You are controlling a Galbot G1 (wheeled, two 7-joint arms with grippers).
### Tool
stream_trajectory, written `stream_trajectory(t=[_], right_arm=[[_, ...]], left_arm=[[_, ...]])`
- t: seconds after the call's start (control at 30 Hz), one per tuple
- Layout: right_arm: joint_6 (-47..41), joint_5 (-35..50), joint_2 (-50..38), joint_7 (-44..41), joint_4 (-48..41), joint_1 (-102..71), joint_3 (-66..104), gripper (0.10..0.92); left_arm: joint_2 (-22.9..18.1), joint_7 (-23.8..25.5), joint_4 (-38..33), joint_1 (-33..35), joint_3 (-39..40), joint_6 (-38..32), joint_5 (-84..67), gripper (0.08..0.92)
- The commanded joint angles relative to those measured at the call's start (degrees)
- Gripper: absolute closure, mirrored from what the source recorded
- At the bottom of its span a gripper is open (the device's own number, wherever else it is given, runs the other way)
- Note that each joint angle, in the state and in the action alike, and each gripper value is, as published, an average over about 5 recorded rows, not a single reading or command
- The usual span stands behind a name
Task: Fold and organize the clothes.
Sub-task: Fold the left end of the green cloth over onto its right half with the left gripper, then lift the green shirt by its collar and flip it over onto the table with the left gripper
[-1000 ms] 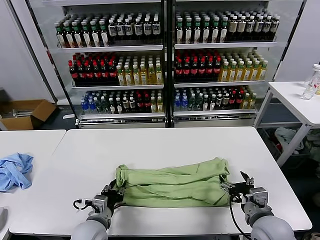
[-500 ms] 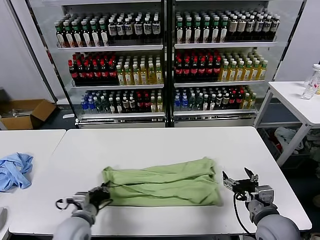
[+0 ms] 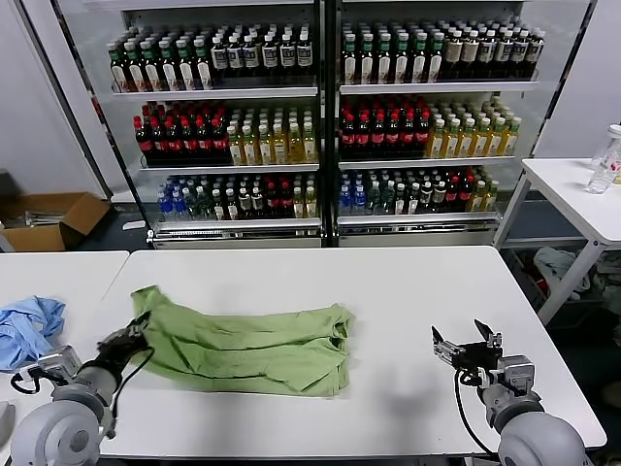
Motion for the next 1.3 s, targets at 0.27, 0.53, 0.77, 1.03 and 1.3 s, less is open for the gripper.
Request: stream_trajectory(t=[0.27,0.53,0.77,1.03,1.3], right_arm=[[0.50,0.46,-1.45,-0.32,-0.60,1.14,-0.37,0.203],[0.83,0.74,-1.84,-0.48,-1.46,2.10,-0.73,0.203],[0.86,0.74,-1.95,-0.63,-2.03,2.63,-1.14,0.203],[1.02,0.73,-1.91,-0.74,-2.90,3.39,-1.53,0.203],[1.25,0.24,-1.02,-0.79,-3.23,3.92,-2.65,0.203]], left_arm=[[-15.84,-0.80,0.80,-6.96,26.83,-3.37,-8.64,0.908],[-18.96,-1.84,10.40,-13.77,32.90,-2.22,3.09,0.886],[-19.19,1.24,8.10,-13.74,36.23,-1.71,14.60,0.698],[-13.30,2.65,-3.64,-7.79,28.36,-0.57,14.80,0.472],[-6.45,-1.83,10.65,-6.01,17.40,-2.79,31.76,0.241]])
